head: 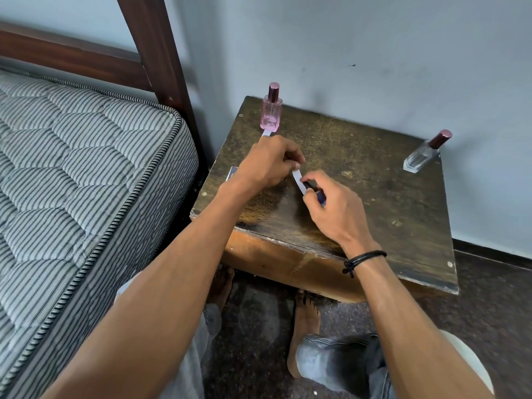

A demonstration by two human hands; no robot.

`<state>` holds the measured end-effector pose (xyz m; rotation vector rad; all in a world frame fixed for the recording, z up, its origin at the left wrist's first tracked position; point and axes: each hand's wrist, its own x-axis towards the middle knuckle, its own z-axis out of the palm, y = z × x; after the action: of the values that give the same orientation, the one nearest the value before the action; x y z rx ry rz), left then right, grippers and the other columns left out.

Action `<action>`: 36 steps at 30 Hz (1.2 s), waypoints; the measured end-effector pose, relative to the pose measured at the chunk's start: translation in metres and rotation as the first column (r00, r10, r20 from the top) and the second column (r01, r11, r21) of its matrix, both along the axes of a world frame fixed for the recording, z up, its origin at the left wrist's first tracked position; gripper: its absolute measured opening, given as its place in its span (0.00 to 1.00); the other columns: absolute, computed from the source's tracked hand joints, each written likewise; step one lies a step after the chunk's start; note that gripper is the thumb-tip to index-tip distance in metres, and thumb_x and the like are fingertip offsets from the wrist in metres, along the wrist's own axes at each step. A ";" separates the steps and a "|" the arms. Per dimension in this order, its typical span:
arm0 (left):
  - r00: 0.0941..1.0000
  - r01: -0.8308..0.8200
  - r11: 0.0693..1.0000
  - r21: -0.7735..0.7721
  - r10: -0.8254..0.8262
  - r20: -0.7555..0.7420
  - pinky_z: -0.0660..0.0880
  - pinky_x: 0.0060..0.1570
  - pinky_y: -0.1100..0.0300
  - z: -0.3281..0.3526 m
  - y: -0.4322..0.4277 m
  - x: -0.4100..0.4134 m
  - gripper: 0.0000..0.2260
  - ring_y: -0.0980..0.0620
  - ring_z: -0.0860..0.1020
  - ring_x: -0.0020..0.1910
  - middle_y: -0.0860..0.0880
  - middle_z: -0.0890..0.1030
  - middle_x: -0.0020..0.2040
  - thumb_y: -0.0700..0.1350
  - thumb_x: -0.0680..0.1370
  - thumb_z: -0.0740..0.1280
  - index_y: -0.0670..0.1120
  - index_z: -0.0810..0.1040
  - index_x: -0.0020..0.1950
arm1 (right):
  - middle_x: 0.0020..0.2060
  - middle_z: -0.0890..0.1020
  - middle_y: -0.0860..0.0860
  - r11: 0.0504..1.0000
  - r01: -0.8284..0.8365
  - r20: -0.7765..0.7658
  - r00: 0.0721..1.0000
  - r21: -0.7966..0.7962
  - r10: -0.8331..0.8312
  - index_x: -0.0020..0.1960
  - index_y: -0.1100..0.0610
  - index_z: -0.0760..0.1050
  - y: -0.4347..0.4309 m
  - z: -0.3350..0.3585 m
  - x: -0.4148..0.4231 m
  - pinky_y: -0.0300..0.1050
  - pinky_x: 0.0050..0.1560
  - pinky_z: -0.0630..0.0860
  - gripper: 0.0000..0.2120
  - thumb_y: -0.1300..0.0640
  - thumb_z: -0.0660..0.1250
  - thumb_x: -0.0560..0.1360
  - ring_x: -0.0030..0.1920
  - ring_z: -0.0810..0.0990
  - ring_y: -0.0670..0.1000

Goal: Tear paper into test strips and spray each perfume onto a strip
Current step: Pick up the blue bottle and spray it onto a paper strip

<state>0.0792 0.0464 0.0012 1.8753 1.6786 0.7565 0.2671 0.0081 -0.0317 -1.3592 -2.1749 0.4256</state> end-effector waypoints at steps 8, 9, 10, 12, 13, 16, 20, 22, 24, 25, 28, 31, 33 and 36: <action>0.999 0.004 0.999 -0.037 -0.003 0.037 0.78 0.47 0.61 -0.001 0.003 -0.001 0.04 0.61 0.80 0.38 0.54 0.84 0.42 0.40 0.75 0.74 0.48 0.86 0.47 | 0.30 0.67 0.36 0.998 -0.013 0.029 1.000 0.057 0.011 0.59 0.50 0.77 0.003 -0.002 -0.001 0.44 0.32 0.67 0.10 0.55 0.63 0.79 0.30 0.70 0.48; 0.999 0.004 0.999 -0.041 -0.003 0.045 0.78 0.47 0.62 -0.001 0.003 -0.001 0.04 0.60 0.80 0.39 0.54 0.84 0.42 0.39 0.75 0.74 0.48 0.86 0.47 | 0.30 0.67 0.36 0.998 -0.015 0.034 0.999 0.059 0.013 0.59 0.50 0.77 0.003 -0.002 -0.001 0.44 0.31 0.66 0.10 0.55 0.63 0.79 0.30 0.70 0.48; 0.999 0.005 0.999 -0.048 -0.002 0.054 0.77 0.45 0.64 -0.001 0.003 -0.001 0.04 0.61 0.80 0.39 0.55 0.84 0.42 0.39 0.75 0.74 0.48 0.86 0.47 | 0.30 0.67 0.36 0.998 -0.017 0.037 0.999 0.062 0.014 0.58 0.50 0.77 0.003 -0.003 -0.001 0.44 0.31 0.66 0.10 0.55 0.63 0.78 0.30 0.70 0.47; 0.998 0.008 0.998 -0.059 -0.004 0.066 0.74 0.42 0.68 -0.002 0.003 -0.001 0.05 0.64 0.78 0.37 0.58 0.82 0.40 0.39 0.75 0.75 0.49 0.86 0.46 | 0.29 0.67 0.36 0.998 -0.019 0.042 0.999 0.068 0.016 0.58 0.49 0.77 0.004 -0.003 0.000 0.43 0.31 0.65 0.10 0.54 0.62 0.78 0.29 0.70 0.47; 0.998 0.010 0.998 -0.063 -0.006 0.068 0.73 0.41 0.69 -0.002 0.004 -0.001 0.05 0.65 0.78 0.36 0.58 0.82 0.39 0.39 0.74 0.75 0.49 0.86 0.46 | 0.29 0.67 0.36 0.997 -0.020 0.045 0.999 0.069 0.017 0.57 0.49 0.77 0.004 -0.003 0.000 0.43 0.31 0.65 0.10 0.54 0.62 0.78 0.29 0.69 0.47; 0.997 0.020 0.997 -0.076 -0.014 0.078 0.73 0.38 0.72 -0.003 0.005 -0.001 0.04 0.67 0.78 0.33 0.58 0.82 0.38 0.39 0.74 0.75 0.47 0.86 0.47 | 0.28 0.67 0.37 0.997 -0.016 0.041 0.999 0.069 0.014 0.56 0.48 0.77 0.003 -0.003 -0.001 0.43 0.31 0.65 0.10 0.53 0.61 0.77 0.29 0.68 0.47; 0.995 0.029 0.996 -0.079 -0.021 0.093 0.73 0.35 0.74 -0.003 0.005 -0.002 0.04 0.68 0.77 0.31 0.58 0.82 0.38 0.38 0.74 0.74 0.47 0.86 0.47 | 0.27 0.67 0.39 0.997 -0.008 0.035 0.999 0.073 0.006 0.54 0.49 0.77 0.003 -0.003 -0.001 0.44 0.31 0.66 0.09 0.52 0.62 0.76 0.30 0.68 0.48; 0.995 0.028 0.996 -0.084 -0.020 0.097 0.73 0.34 0.75 -0.002 0.005 -0.002 0.04 0.69 0.77 0.32 0.58 0.82 0.38 0.39 0.75 0.74 0.47 0.86 0.47 | 0.27 0.67 0.40 0.997 -0.008 0.044 0.999 0.074 0.005 0.53 0.49 0.77 0.003 -0.003 -0.001 0.44 0.30 0.65 0.08 0.53 0.63 0.76 0.29 0.68 0.49; 0.995 0.031 0.996 -0.086 -0.023 0.096 0.73 0.35 0.75 -0.001 0.004 -0.002 0.05 0.69 0.77 0.32 0.58 0.82 0.39 0.39 0.75 0.74 0.47 0.86 0.48 | 0.26 0.67 0.40 0.997 -0.006 0.048 0.999 0.073 0.003 0.53 0.50 0.77 0.004 -0.004 0.000 0.44 0.30 0.64 0.06 0.54 0.65 0.76 0.29 0.68 0.48; 0.995 0.031 0.996 -0.086 -0.023 0.098 0.74 0.34 0.74 0.000 0.004 -0.002 0.05 0.68 0.78 0.33 0.57 0.83 0.39 0.38 0.75 0.74 0.46 0.86 0.48 | 0.27 0.67 0.40 0.998 -0.002 0.049 0.999 0.068 -0.001 0.52 0.50 0.78 0.004 -0.005 0.000 0.44 0.31 0.64 0.06 0.55 0.66 0.76 0.29 0.69 0.48; 0.993 0.027 0.996 -0.083 -0.017 0.118 0.78 0.37 0.66 0.002 0.002 -0.002 0.05 0.61 0.80 0.36 0.52 0.84 0.41 0.37 0.75 0.74 0.44 0.86 0.49 | 0.27 0.68 0.40 0.999 0.018 0.028 0.999 0.047 -0.020 0.51 0.50 0.78 0.005 -0.006 0.001 0.44 0.31 0.62 0.05 0.55 0.68 0.76 0.29 0.69 0.48; 0.993 0.016 0.997 -0.077 -0.007 0.115 0.78 0.38 0.66 0.004 0.001 -0.002 0.05 0.56 0.82 0.39 0.50 0.85 0.43 0.37 0.75 0.74 0.44 0.87 0.49 | 0.27 0.70 0.41 0.998 0.057 -0.056 0.997 0.028 -0.055 0.51 0.49 0.78 0.005 -0.005 0.001 0.41 0.29 0.63 0.06 0.54 0.65 0.76 0.29 0.70 0.45; 0.994 0.006 0.997 -0.071 0.001 0.105 0.77 0.37 0.71 0.004 0.002 -0.004 0.05 0.55 0.82 0.41 0.49 0.86 0.44 0.37 0.75 0.74 0.44 0.87 0.49 | 0.29 0.74 0.44 0.996 0.093 -0.107 0.990 -0.007 -0.094 0.53 0.49 0.79 0.006 -0.003 0.001 0.42 0.29 0.67 0.10 0.53 0.62 0.75 0.30 0.73 0.48; 0.998 -0.010 0.998 -0.067 0.014 0.068 0.77 0.45 0.70 0.002 0.003 -0.008 0.05 0.58 0.82 0.43 0.53 0.85 0.44 0.38 0.75 0.74 0.46 0.87 0.49 | 0.30 0.76 0.47 0.994 0.105 -0.123 0.986 -0.036 -0.109 0.55 0.47 0.79 0.007 -0.003 0.001 0.44 0.31 0.69 0.13 0.52 0.61 0.74 0.32 0.75 0.52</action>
<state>0.0714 0.0496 0.0036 1.7758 1.6539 0.7510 0.2684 0.0154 -0.0344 -1.4191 -1.9917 0.4895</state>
